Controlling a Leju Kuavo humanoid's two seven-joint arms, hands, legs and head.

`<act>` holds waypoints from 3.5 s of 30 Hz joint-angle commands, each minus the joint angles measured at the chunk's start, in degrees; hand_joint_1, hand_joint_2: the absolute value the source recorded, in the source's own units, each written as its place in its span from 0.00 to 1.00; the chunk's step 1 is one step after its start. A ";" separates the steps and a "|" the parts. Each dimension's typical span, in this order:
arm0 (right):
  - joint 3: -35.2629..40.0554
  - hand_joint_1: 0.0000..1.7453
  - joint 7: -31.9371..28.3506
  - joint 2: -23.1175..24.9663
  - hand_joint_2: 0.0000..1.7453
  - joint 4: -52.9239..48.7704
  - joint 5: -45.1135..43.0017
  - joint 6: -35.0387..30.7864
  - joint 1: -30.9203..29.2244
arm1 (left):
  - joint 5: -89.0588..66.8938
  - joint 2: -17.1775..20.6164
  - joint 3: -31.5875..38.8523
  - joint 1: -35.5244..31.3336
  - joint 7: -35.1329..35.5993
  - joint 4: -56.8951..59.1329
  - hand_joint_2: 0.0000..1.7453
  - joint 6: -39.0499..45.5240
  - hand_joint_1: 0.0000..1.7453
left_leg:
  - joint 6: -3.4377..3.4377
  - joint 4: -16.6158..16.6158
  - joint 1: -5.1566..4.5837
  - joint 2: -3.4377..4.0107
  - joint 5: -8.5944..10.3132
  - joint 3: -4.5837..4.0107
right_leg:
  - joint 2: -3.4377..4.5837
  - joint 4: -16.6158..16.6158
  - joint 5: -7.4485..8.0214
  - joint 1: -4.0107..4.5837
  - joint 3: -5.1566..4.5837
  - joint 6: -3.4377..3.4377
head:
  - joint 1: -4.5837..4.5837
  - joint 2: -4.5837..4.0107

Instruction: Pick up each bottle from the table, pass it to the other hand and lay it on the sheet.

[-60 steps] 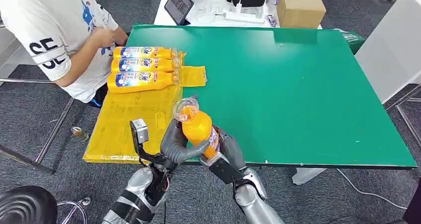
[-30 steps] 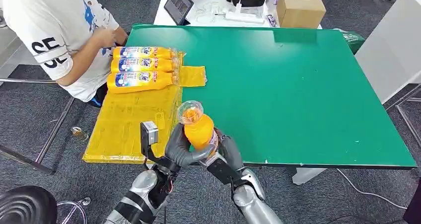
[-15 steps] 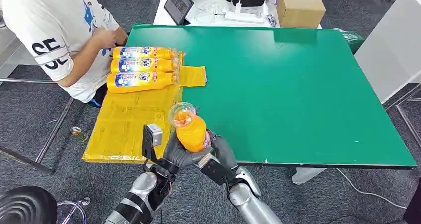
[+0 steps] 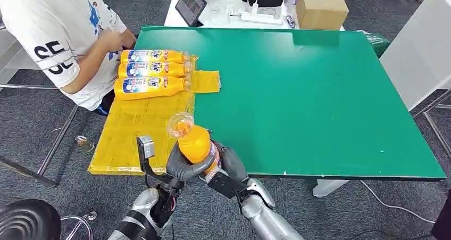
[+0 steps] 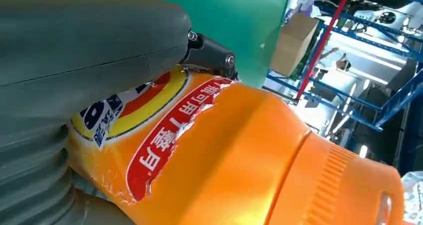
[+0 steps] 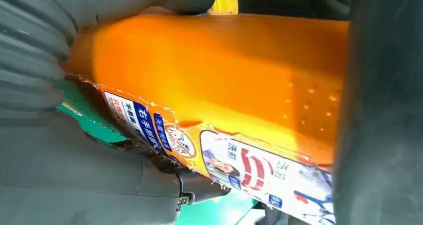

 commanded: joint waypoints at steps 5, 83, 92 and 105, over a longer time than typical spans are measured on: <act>3.58 1.00 0.41 1.61 1.00 5.39 0.18 -0.68 -1.15 | -4.90 -0.85 -7.17 -1.92 -1.61 0.56 1.00 -0.66 1.00 | 0.08 0.03 0.06 -0.01 -0.13 0.24 | -0.11 -0.03 -0.13 0.11 0.30 -0.20 | 0.02 0.00; -10.14 0.00 0.70 1.94 0.00 -26.46 -16.77 -9.22 5.37 | -84.41 10.12 14.58 -24.04 3.31 40.39 1.00 31.96 0.00 | 0.07 -0.07 0.04 0.23 -0.05 0.35 | 0.17 -0.05 0.02 0.08 0.34 -0.16 | 0.04 0.00; -10.61 0.00 0.76 2.17 0.00 -25.29 -16.87 -8.46 4.93 | -79.65 9.23 17.26 -23.24 0.52 40.21 0.00 24.18 0.00 | 0.07 -0.10 0.00 -0.04 0.01 0.38 | -0.02 -0.06 0.00 0.03 0.48 -0.12 | 0.02 0.00; -11.24 0.00 0.73 2.20 0.00 -21.39 -16.85 -6.67 3.73 | -58.47 7.77 30.13 -22.63 -6.34 37.67 0.00 5.28 0.00 | 0.09 -0.19 0.03 0.07 0.04 0.89 | 0.10 -0.16 0.08 0.08 0.93 -0.18 | 0.02 0.00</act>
